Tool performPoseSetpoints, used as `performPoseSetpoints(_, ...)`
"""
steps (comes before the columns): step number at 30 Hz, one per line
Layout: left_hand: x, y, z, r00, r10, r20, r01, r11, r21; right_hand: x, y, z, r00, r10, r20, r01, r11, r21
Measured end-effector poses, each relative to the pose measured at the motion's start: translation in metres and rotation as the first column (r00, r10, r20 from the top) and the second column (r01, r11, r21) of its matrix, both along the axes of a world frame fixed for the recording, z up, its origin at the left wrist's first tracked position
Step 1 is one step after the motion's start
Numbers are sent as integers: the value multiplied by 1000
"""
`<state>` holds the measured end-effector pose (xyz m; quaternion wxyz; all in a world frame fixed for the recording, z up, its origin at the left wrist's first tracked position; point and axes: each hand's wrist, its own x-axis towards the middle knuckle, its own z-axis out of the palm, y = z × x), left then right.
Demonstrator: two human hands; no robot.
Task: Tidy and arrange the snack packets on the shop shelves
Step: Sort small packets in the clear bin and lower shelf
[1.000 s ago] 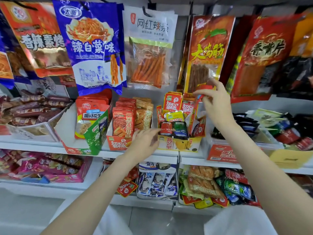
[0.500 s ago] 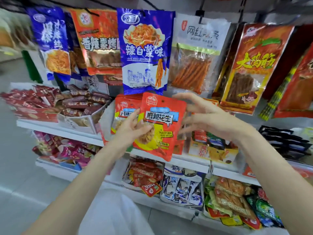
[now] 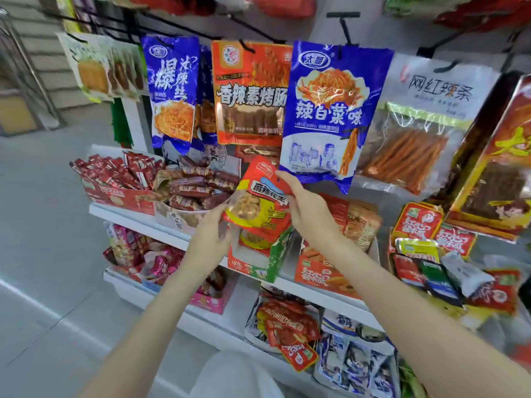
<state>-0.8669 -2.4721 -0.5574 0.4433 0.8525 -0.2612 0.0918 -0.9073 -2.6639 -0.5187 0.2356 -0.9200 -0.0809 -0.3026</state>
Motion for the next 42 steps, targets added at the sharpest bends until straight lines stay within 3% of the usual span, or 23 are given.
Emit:
performPoseSetpoints(4, 9, -8, -7, 1000, -31, -2, 31, 999, 44, -3, -19, -9, 1000, 2, 2, -2, 999, 38)
performPoseSetpoints(8, 16, -13, -14, 1000, -16, -22, 19, 991, 135, -3, -20, -8, 999, 29, 20, -26, 992, -125)
performPoseSetpoints(12, 14, -15, -14, 999, 42, -33, -38, 993, 112, 20, -4, -17, 965, -112, -238, 50, 966, -252)
performPoseSetpoints(16, 17, -13, -15, 998, 29, -51, -22, 991, 135, 47, 0, -19, 892, -104, -440, 74, 994, -85)
performPoseSetpoints(18, 18, -13, -15, 998, 33, -55, -25, 990, 140, 53, -5, -20, 853, -112, -509, 49, 989, -136)
performPoseSetpoints(21, 18, -13, -16, 999, 29, -39, -23, 990, 142, 52, -11, -23, 881, -165, -444, 65, 971, -230)
performPoseSetpoints(26, 16, -15, -19, 998, 57, -8, -55, 989, 141, 8, -20, -20, 949, -146, -279, 145, 989, -24)
performPoseSetpoints(31, -3, -31, -15, 968, 98, 232, -121, 989, 88, -62, -56, -19, 942, -229, -243, 253, 965, 71)
performPoseSetpoints(38, -57, -108, -9, 938, -145, 315, 133, 989, 59, -142, -129, -5, 846, -445, -292, 486, 870, 81)
performPoseSetpoints(42, -73, -155, -21, 924, -260, 281, 238, 965, 109, -134, -182, -5, 687, -530, -497, 581, 812, -62)
